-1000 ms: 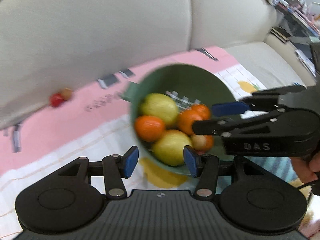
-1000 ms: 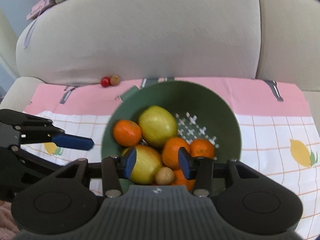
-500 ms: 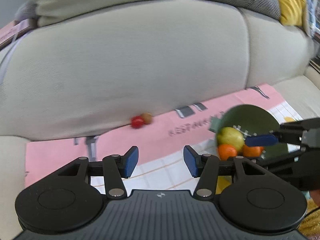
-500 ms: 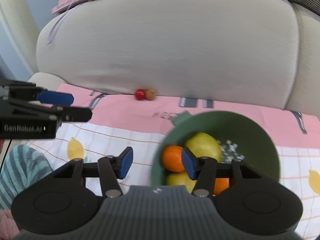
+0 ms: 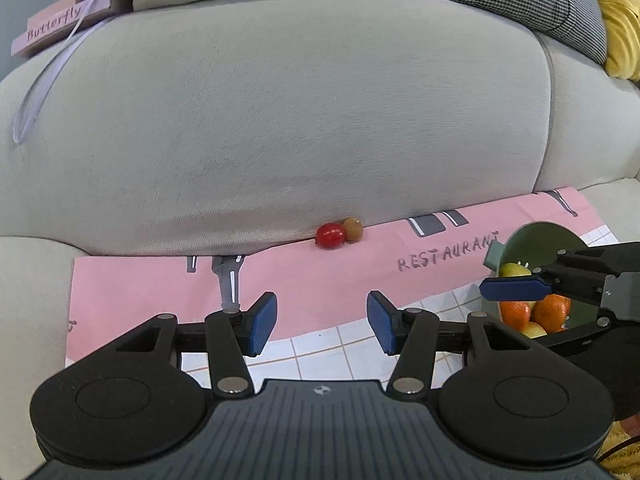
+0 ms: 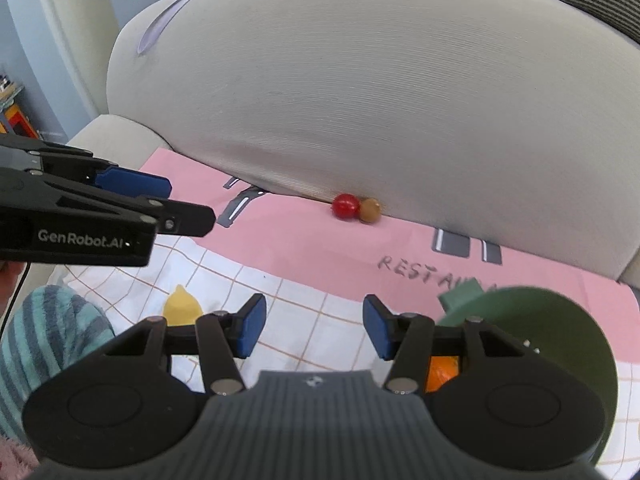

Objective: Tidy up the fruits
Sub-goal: 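Move both tools back toward the last tomato and nut on the cloth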

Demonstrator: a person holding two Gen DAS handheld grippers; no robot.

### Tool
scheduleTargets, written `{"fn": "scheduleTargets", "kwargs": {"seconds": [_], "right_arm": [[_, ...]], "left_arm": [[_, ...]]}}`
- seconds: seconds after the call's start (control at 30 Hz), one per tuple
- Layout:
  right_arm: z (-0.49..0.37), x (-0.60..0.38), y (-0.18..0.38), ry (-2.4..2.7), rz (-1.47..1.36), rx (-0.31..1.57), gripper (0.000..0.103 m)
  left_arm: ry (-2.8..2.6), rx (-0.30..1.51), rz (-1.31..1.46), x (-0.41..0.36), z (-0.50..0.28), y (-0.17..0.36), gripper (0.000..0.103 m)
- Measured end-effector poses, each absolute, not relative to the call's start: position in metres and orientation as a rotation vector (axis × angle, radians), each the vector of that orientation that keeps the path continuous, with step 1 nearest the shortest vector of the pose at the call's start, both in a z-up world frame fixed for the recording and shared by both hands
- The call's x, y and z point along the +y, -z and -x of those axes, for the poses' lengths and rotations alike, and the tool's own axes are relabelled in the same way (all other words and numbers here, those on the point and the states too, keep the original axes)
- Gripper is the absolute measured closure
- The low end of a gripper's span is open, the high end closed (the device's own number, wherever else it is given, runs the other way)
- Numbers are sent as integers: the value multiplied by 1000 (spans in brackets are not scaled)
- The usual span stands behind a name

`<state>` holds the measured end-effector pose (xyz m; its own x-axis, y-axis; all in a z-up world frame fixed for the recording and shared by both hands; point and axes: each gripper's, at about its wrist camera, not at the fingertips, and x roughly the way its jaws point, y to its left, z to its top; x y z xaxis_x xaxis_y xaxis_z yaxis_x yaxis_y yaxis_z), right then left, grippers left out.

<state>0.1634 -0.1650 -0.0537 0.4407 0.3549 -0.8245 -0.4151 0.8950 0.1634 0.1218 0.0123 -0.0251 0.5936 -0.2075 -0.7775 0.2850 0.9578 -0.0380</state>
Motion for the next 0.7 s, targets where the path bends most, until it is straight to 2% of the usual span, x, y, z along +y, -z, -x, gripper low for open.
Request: {"fn": "scheduleTargets", "kwargs": {"seconds": [0.57, 0.7], "right_arm": [[-219, -135, 90, -461, 169, 1017, 52], [-232, -130, 104, -460, 229, 1023, 56]], "left_arm": [[286, 946, 50, 43, -178, 62, 42], [292, 959, 128, 53, -192, 77, 43]]}}
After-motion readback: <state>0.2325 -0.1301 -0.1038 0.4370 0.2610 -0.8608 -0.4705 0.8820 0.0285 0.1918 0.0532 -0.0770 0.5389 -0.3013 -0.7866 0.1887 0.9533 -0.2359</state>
